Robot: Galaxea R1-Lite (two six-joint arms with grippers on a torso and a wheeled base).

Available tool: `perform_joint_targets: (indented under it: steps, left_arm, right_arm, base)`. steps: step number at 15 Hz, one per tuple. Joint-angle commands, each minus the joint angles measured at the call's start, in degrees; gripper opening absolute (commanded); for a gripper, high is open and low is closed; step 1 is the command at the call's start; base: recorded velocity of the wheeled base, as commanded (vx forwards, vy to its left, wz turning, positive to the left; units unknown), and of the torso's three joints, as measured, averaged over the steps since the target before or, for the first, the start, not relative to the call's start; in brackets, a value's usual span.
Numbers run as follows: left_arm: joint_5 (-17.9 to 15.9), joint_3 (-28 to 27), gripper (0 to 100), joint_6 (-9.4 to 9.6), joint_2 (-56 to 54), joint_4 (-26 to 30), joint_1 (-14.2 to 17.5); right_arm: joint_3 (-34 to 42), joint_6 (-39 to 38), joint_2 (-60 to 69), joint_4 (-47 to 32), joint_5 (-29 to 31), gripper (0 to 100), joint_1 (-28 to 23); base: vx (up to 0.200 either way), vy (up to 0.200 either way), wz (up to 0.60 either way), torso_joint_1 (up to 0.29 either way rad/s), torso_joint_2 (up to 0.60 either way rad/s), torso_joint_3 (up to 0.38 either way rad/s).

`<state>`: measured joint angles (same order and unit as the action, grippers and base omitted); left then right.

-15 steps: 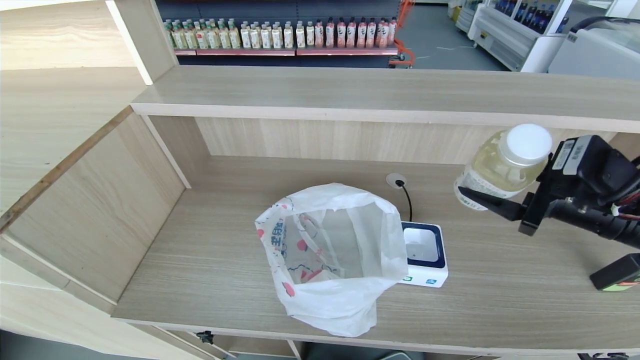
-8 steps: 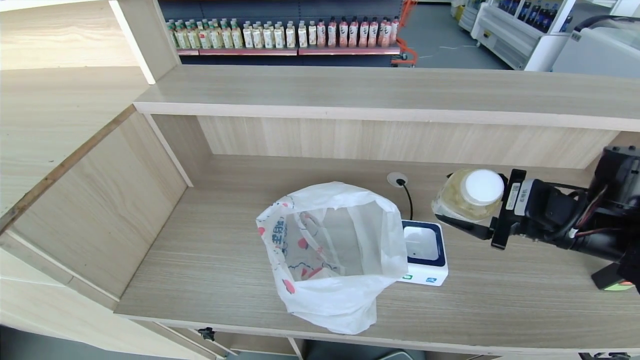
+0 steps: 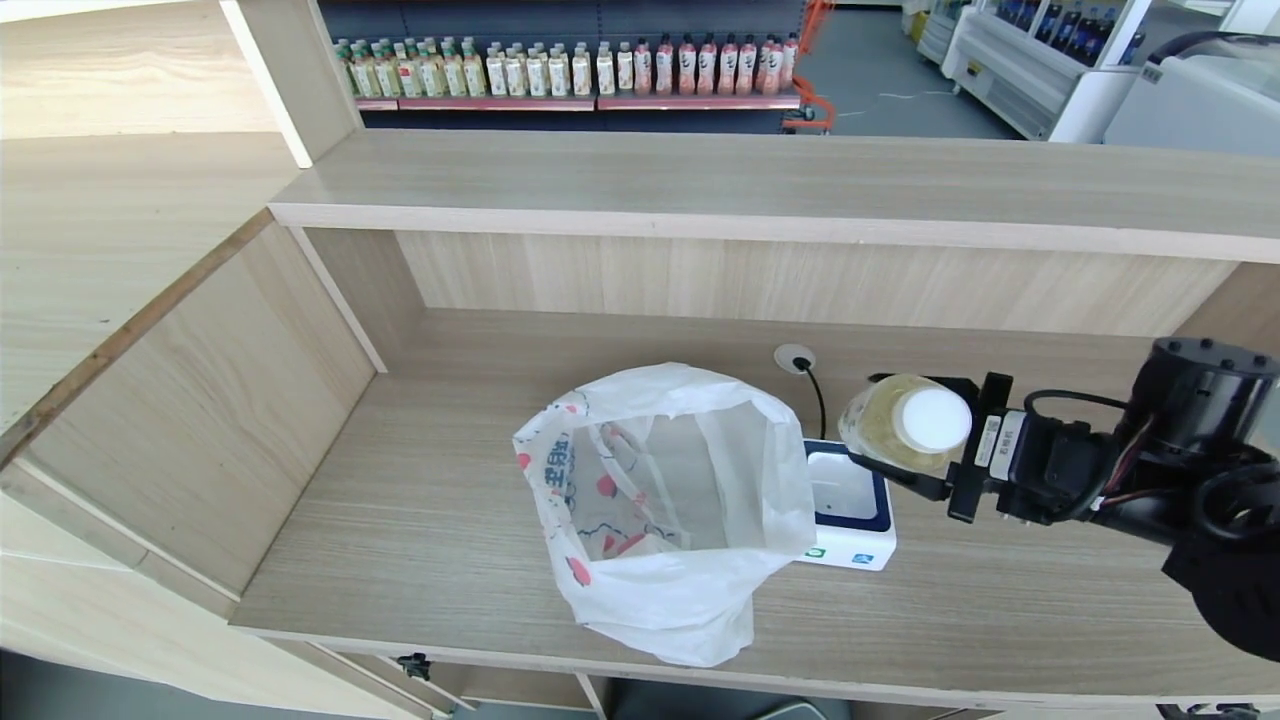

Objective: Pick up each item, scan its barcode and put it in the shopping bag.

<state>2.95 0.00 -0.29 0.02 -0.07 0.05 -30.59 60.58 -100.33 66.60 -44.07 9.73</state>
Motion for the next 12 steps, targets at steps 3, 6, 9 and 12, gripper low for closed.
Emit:
perform_joint_targets:
  steps: [3,6,9,12]
  left_arm:
    - [0.04,0.0,100,0.03,-0.02,-0.01,0.04]
    - [0.04,0.0,100,0.03,-0.02,-0.01,0.04]
    - [0.04,0.0,100,-0.06,-0.02,-0.01,0.04]
    - [0.04,0.0,100,-0.06,-0.02,-0.01,0.04]
  right_arm:
    - [0.7,0.07,-3.73,0.9,-0.05,0,0.03]
    - [0.35,0.07,-5.05,0.99,0.12,0,0.03]
    - [-1.14,0.16,-6.28,0.99,0.12,0,0.12]
    - [-2.72,0.16,-7.43,0.99,0.12,0,0.12]
  base:
    - [0.0,0.0,0.0,0.0,0.0,0.0]
    - [0.0,0.0,0.0,0.0,0.0,0.0]
    - [0.0,0.0,0.0,0.0,0.0,0.0]
    - [0.0,0.0,0.0,0.0,0.0,0.0]
